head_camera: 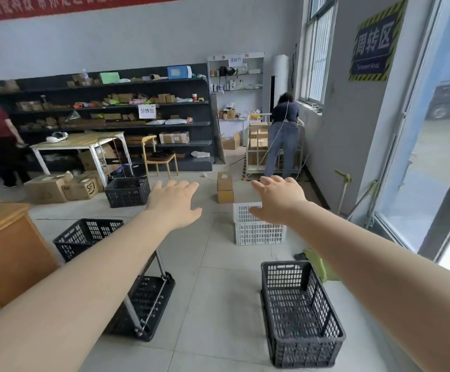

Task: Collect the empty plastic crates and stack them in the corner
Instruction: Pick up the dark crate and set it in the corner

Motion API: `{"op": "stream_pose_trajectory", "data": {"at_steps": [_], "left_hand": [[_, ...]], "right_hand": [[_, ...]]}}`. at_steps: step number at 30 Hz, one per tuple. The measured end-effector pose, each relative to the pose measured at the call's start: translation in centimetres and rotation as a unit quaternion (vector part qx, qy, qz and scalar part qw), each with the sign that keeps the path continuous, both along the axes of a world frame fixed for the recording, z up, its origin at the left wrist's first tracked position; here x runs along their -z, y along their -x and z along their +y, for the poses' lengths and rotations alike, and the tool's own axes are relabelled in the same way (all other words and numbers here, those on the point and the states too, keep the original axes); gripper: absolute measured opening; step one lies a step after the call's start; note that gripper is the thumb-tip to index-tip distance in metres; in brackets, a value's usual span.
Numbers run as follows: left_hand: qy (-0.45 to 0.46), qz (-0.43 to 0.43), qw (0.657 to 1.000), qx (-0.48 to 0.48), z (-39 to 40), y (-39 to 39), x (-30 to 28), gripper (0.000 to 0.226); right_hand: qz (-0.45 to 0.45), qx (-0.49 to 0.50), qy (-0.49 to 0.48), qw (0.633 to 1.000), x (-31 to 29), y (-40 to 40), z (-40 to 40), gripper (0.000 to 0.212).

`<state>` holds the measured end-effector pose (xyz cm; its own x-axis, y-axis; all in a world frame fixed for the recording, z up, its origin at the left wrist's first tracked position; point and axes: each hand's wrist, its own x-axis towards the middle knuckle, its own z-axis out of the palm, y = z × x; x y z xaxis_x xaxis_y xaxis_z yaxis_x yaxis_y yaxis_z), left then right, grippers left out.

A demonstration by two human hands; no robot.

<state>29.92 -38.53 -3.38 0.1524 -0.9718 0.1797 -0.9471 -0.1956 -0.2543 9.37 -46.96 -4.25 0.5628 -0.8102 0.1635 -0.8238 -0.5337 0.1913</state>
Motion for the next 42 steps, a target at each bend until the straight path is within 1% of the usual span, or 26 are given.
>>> {"op": "stream_pose_trajectory", "data": {"at_steps": [7, 13, 19, 25, 29, 33, 38, 42], "left_hand": [[0.002, 0.013, 1.0, 0.004, -11.3, -4.6, 0.1, 0.066], [0.002, 0.012, 0.999, 0.04, -20.4, -8.2, 0.8, 0.067], [-0.006, 0.026, 0.995, 0.094, -30.7, -12.5, 2.0, 0.068], [-0.029, 0.022, 0.984, 0.177, -41.4, -15.3, 3.0, 0.07], [-0.051, 0.022, 0.972, 0.227, -47.8, -14.7, 3.7, 0.07], [-0.065, 0.023, 0.959, 0.273, -54.2, -12.6, 4.9, 0.07], [-0.075, 0.022, 0.944, 0.322, -62.1, -8.0, 6.6, 0.069], [-0.1, 0.013, 0.93, 0.354, -67.4, -3.3, 8.2, 0.069]], "right_hand": [[0.001, 0.007, -0.013, 1.0, 0.9, -5.2, -11.4, 0.073], [0.016, 0.035, -0.031, 0.999, 1.6, -8.5, -19.1, 0.071], [0.0, 0.106, -0.04, 0.994, 2.8, -11.6, -27.0, 0.072], [-0.006, 0.201, -0.064, 0.977, 4.1, -13.5, -33.8, 0.074], [-0.013, 0.253, -0.073, 0.965, 4.8, -13.1, -37.5, 0.074], [-0.021, 0.301, -0.086, 0.949, 6.0, -10.9, -41.4, 0.077], [-0.039, 0.359, -0.097, 0.927, 8.5, -6.6, -46.6, 0.077], [-0.059, 0.404, -0.114, 0.906, 10.5, -2.3, -49.7, 0.075]]}}
